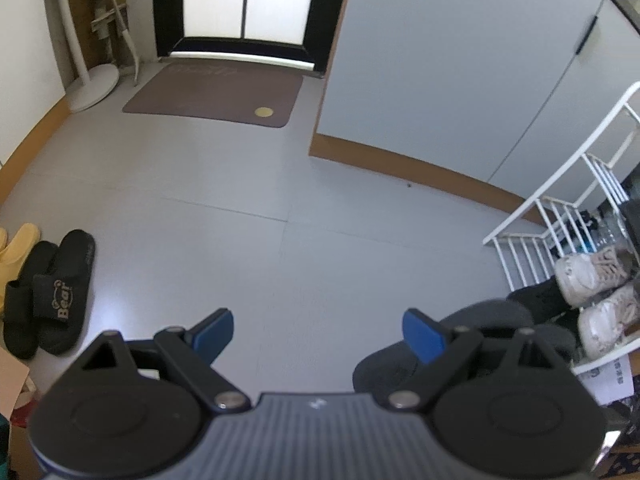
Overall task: Organize scattered shoes
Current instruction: 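Carry the clog pair with the right tool up toward the rack's top shelf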
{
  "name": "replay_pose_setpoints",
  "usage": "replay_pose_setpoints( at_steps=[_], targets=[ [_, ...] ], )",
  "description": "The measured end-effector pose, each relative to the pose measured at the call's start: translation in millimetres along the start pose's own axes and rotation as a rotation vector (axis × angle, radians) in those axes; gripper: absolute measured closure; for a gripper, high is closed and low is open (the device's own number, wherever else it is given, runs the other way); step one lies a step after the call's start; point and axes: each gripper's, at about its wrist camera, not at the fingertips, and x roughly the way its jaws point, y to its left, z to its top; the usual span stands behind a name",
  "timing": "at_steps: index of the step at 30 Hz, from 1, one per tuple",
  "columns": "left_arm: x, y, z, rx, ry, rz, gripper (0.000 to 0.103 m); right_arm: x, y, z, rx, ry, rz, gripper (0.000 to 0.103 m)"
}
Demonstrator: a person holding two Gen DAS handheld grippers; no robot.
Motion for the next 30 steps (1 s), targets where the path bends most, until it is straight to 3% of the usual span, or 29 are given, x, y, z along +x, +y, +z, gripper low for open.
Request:
replay_pose_setpoints(
  at_steps=[20, 30],
  targets=[
    [-12, -11, -7, -0.015, -0.016, -0.014, 0.010, -47, -28, 28, 0.026, -0.134, -0.017, 0.086],
    [-16, -19, -6, -0.025, -0.020, -0.044, 0.010, -74, -41, 62, 0.029, -0.198, -0.039, 0.086]
  ],
)
